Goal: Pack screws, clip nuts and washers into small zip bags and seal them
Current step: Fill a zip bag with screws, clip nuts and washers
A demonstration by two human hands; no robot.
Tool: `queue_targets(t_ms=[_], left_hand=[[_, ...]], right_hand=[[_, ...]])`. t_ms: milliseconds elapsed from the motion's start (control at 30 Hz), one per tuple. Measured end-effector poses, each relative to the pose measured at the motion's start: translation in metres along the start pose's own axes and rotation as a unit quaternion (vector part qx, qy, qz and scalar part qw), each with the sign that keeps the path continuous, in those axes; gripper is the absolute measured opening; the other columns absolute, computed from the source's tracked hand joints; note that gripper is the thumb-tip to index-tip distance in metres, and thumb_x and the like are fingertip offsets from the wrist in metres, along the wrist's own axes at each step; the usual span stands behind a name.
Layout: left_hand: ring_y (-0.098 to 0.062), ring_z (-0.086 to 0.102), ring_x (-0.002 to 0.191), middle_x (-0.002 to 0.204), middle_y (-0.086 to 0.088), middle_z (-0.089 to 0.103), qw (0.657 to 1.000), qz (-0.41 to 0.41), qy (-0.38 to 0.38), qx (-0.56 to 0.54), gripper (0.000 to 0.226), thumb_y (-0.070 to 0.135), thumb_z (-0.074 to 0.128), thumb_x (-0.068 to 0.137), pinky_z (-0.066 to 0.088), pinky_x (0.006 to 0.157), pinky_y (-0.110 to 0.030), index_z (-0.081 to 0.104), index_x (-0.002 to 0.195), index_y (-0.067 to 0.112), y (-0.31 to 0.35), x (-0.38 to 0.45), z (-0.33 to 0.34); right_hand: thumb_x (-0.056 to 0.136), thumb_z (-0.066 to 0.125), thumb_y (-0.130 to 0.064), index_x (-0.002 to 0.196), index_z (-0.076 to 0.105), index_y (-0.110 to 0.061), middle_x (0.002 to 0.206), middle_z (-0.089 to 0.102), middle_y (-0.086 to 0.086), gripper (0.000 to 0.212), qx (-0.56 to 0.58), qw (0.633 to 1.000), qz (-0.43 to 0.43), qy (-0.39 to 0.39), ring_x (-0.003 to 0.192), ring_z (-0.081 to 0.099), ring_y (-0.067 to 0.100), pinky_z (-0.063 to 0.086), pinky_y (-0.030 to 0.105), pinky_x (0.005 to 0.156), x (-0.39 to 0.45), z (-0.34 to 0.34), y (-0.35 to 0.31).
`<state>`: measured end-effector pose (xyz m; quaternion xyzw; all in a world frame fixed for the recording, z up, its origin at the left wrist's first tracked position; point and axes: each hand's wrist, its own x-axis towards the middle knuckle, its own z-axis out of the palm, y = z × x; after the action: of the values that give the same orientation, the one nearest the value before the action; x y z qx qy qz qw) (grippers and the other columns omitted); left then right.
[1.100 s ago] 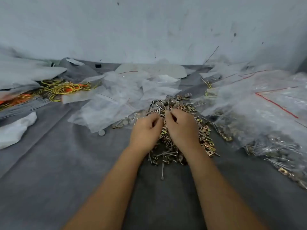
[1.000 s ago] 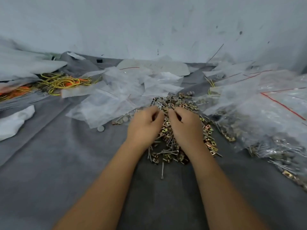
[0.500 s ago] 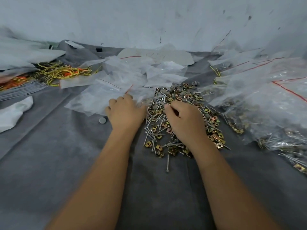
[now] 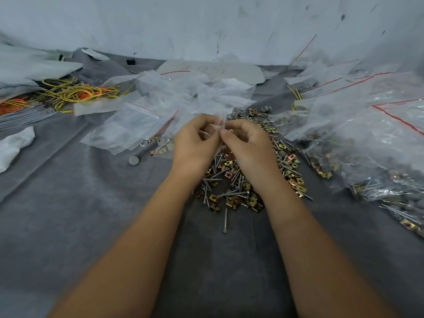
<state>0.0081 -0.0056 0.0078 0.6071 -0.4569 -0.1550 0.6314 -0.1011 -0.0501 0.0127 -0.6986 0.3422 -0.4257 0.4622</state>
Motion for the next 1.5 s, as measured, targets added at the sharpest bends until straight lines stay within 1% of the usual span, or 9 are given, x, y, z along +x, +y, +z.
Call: queue_targets(t_ms=[167, 267, 533, 700, 767, 867, 1000, 1167, 1500], left_hand=[[0.003, 0.048, 0.050, 0.064, 0.009, 0.056, 0.995, -0.010, -0.078, 0.056, 0.042, 0.003, 0.066, 0.085, 0.041, 0.051, -0.015, 0.065, 0.087, 0.045, -0.004, -0.009, -0.008], [0.001, 0.050, 0.053, 0.074, 0.001, 0.059, 0.991, 0.009, -0.092, 0.099, 0.032, 0.002, 0.062, 0.089, 0.043, 0.054, -0.019, 0.071, 0.097, 0.032, 0.002, -0.013, -0.019], [-0.010, 0.048, 0.082, 0.093, 0.003, 0.044, 0.948, 0.131, 0.223, 0.184, 0.025, 0.005, 0.055, 0.094, 0.036, 0.074, -0.006, 0.074, 0.109, 0.011, 0.012, 0.018, -0.028], [-0.025, 0.061, 0.093, 0.110, -0.011, 0.062, 0.946, 0.019, 0.007, 0.324, 0.028, 0.008, 0.055, 0.095, 0.041, 0.081, -0.023, 0.072, 0.117, 0.016, -0.022, 0.012, -0.009], [-0.025, 0.063, 0.093, 0.112, -0.012, 0.064, 0.953, -0.002, 0.035, 0.301, 0.028, 0.010, 0.056, 0.095, 0.039, 0.077, -0.022, 0.072, 0.117, 0.017, -0.023, 0.011, -0.013], [-0.016, 0.062, 0.083, 0.110, -0.008, 0.070, 0.958, -0.025, 0.066, 0.279, 0.027, 0.016, 0.057, 0.095, 0.038, 0.069, -0.021, 0.072, 0.117, 0.019, -0.021, 0.005, -0.019], [-0.012, 0.059, 0.077, 0.089, 0.003, 0.067, 0.958, -0.049, 0.033, 0.282, 0.029, 0.022, 0.058, 0.092, 0.041, 0.068, -0.023, 0.070, 0.118, 0.021, -0.018, -0.004, -0.016], [-0.007, 0.056, 0.061, 0.067, 0.011, 0.062, 0.965, -0.056, 0.045, 0.251, 0.010, 0.023, 0.062, 0.089, 0.037, 0.053, -0.023, 0.068, 0.086, 0.030, -0.018, -0.001, -0.014], [-0.010, 0.049, 0.053, 0.054, 0.011, 0.048, 0.955, 0.045, 0.040, 0.290, 0.017, 0.027, 0.056, 0.092, 0.033, 0.050, -0.025, 0.071, 0.100, 0.026, -0.016, -0.002, -0.006]], right_hand=[[0.087, 0.067, -0.025, 0.088, 0.069, -0.023, 0.079, 0.070, -0.005, 0.003, -0.081, 0.996, -0.008, 0.027, 0.074, 0.067, 0.007, 0.055, 0.027, 0.066, -0.002, -0.002, 0.005], [0.086, 0.068, -0.016, 0.086, 0.069, -0.021, 0.076, 0.071, -0.005, 0.005, -0.101, 0.995, -0.018, 0.012, 0.068, 0.067, 0.004, 0.052, 0.018, 0.058, -0.004, -0.003, 0.003], [0.092, 0.061, -0.017, 0.097, 0.068, -0.031, 0.098, 0.071, -0.006, 0.016, -0.086, 0.995, -0.028, -0.047, 0.080, 0.068, 0.002, 0.053, 0.017, 0.068, 0.010, -0.015, -0.020], [0.087, 0.062, -0.012, 0.086, 0.072, -0.032, 0.082, 0.067, -0.014, 0.022, -0.221, 0.970, -0.022, -0.102, 0.054, 0.055, -0.006, 0.044, 0.011, 0.051, 0.009, -0.029, -0.010], [0.085, 0.063, -0.017, 0.106, 0.072, -0.031, 0.104, 0.068, -0.012, 0.027, -0.291, 0.942, -0.034, -0.166, 0.074, 0.054, -0.014, 0.043, 0.008, 0.065, 0.005, -0.029, -0.006], [0.083, 0.063, -0.031, 0.131, 0.058, -0.034, 0.136, 0.052, -0.007, 0.049, -0.469, 0.845, -0.069, -0.245, 0.124, 0.042, 0.016, 0.037, 0.038, 0.104, 0.000, -0.024, 0.001], [0.084, 0.065, -0.033, 0.113, 0.069, -0.036, 0.117, 0.061, -0.007, 0.029, -0.477, 0.849, -0.132, -0.185, 0.113, 0.048, 0.020, 0.038, 0.041, 0.099, -0.004, -0.019, 0.002], [0.086, 0.067, -0.033, 0.095, 0.071, -0.036, 0.103, 0.059, -0.008, 0.011, -0.473, 0.849, -0.182, -0.146, 0.108, 0.049, 0.015, 0.032, 0.036, 0.095, -0.004, -0.017, 0.005], [0.087, 0.062, -0.011, 0.092, 0.068, -0.010, 0.083, 0.057, 0.001, 0.008, -0.389, 0.892, -0.225, 0.048, 0.081, 0.053, 0.020, 0.047, 0.035, 0.069, -0.003, -0.020, 0.001]])
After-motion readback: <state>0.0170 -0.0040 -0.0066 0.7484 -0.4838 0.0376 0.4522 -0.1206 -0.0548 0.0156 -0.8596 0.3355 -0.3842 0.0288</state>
